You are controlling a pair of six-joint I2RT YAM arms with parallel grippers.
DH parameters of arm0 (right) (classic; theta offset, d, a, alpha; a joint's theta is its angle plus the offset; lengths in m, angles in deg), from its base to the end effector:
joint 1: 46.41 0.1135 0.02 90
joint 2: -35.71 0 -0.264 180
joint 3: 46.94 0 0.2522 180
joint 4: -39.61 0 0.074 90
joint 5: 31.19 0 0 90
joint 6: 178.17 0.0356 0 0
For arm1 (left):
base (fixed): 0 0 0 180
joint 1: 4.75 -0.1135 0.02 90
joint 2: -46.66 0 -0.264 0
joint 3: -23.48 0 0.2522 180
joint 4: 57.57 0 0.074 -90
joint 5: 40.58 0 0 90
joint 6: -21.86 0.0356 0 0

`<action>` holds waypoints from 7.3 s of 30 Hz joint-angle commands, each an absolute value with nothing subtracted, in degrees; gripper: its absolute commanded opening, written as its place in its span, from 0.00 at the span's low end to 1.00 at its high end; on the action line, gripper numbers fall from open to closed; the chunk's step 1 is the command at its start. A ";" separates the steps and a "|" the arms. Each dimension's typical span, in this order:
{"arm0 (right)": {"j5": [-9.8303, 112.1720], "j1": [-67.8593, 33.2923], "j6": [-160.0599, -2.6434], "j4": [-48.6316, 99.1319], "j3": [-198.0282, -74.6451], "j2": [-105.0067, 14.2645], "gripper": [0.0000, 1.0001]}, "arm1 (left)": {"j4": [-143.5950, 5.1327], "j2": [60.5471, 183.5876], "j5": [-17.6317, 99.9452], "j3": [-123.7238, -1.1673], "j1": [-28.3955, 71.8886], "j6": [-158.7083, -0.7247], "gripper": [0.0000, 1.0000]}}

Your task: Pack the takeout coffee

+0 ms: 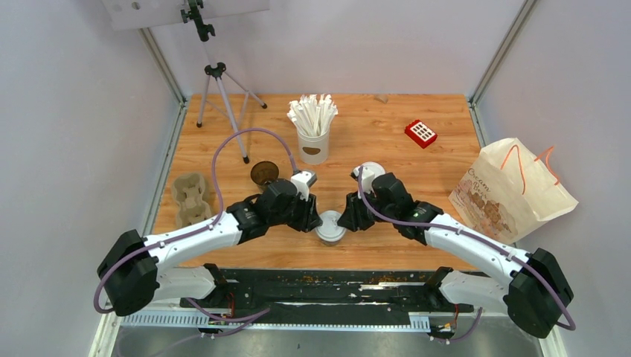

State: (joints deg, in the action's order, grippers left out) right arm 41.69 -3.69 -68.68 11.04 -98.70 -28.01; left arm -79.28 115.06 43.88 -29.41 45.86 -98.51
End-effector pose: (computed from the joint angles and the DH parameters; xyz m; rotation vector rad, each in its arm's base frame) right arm 0.1633 0.1651 0.2278 -0.6470 2.3200 0.8815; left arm 0.1579 -0.1977 0.2253 0.4712 2.3171 -0.8486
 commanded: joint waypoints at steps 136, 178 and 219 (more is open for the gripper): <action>2.89 -27.17 -71.50 18.56 -103.65 -51.46 0.48 | -77.04 119.81 37.57 -28.71 46.31 -98.10 0.53; 65.60 8.02 -72.87 -14.78 -126.72 -39.10 1.00 | -110.99 75.62 68.73 -39.20 46.31 -79.40 1.00; 70.28 13.11 -72.28 -17.57 -126.97 -47.84 0.95 | -108.76 70.16 69.27 -35.16 46.31 -75.34 1.00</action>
State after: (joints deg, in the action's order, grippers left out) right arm 70.32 13.58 -73.01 -19.58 -127.95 -49.96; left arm -110.91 69.95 69.10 -34.77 46.23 -76.50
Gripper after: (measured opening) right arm 0.956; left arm 0.998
